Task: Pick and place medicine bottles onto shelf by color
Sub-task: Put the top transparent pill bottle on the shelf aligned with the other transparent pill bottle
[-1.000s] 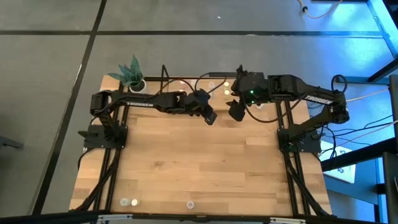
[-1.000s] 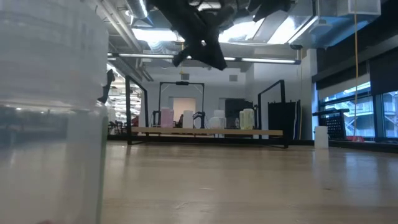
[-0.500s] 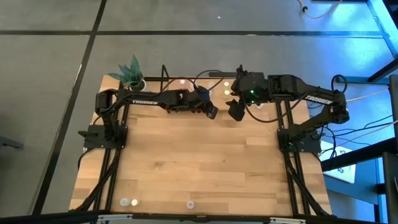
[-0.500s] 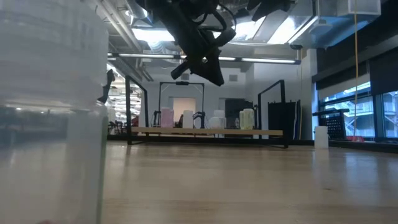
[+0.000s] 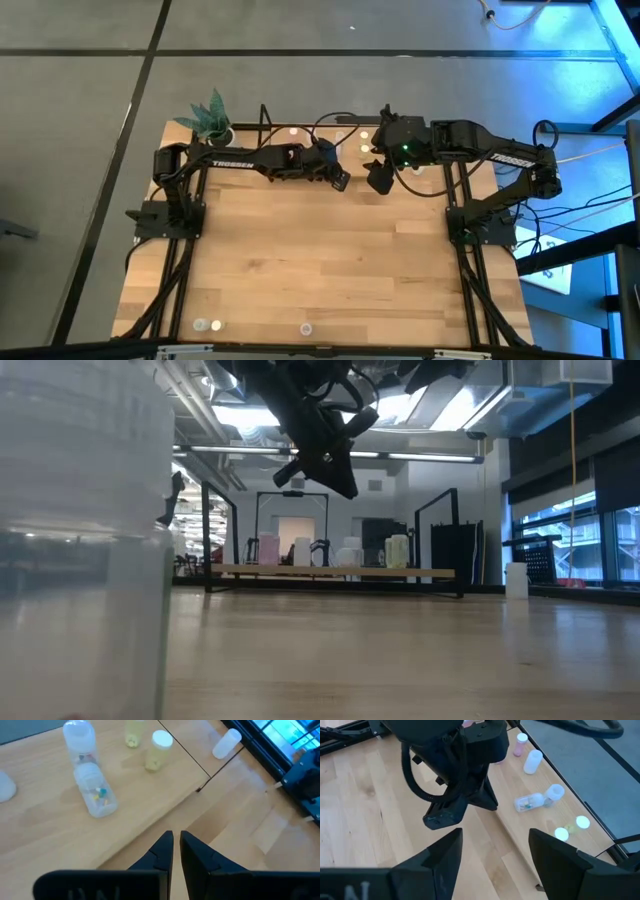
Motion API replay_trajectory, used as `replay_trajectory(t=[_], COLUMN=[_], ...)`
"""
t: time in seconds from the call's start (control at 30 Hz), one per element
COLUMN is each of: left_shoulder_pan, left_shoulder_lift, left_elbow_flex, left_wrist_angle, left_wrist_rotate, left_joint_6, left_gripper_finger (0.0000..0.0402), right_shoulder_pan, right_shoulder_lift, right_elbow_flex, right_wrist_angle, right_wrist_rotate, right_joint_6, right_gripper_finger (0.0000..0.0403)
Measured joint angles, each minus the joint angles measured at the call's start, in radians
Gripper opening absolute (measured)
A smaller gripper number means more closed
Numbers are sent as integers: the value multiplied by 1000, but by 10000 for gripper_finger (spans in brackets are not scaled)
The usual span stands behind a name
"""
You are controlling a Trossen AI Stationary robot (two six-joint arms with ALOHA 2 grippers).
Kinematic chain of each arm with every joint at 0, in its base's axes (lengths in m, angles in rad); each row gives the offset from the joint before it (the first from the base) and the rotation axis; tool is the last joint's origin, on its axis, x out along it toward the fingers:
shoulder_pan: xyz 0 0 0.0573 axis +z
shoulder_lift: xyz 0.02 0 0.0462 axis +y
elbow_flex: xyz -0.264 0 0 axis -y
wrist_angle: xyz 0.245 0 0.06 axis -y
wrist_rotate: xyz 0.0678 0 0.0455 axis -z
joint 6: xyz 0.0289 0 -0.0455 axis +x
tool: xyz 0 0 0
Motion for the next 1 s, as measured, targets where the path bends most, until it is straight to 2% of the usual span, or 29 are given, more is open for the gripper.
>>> replay_trajectory(t=[0.2, 0.3, 0.77, 0.9, 1.0], left_shoulder_pan=[7, 17, 78, 81, 96], left_shoulder_lift=[0, 0, 33, 75, 92], left_elbow_flex=[0, 0, 1, 1, 1], left_wrist_angle=[-44, -51, -23, 30, 44], left_wrist_rotate=[-5, -7, -29, -28, -31], left_joint_6=[-42, -58, -90, -116, -108], left_gripper_finger=[28, 41, 215, 244, 252], right_shoulder_pan=[0, 0, 0, 0, 0], right_shoulder_lift=[0, 0, 0, 0, 0], right_elbow_flex=[0, 0, 0, 0, 0], right_wrist_angle=[0, 0, 0, 0, 0], right_wrist_rotate=[0, 0, 0, 0, 0], right_joint_6=[0, -1, 0, 1, -1], right_gripper_finger=[229, 229, 229, 229, 229])
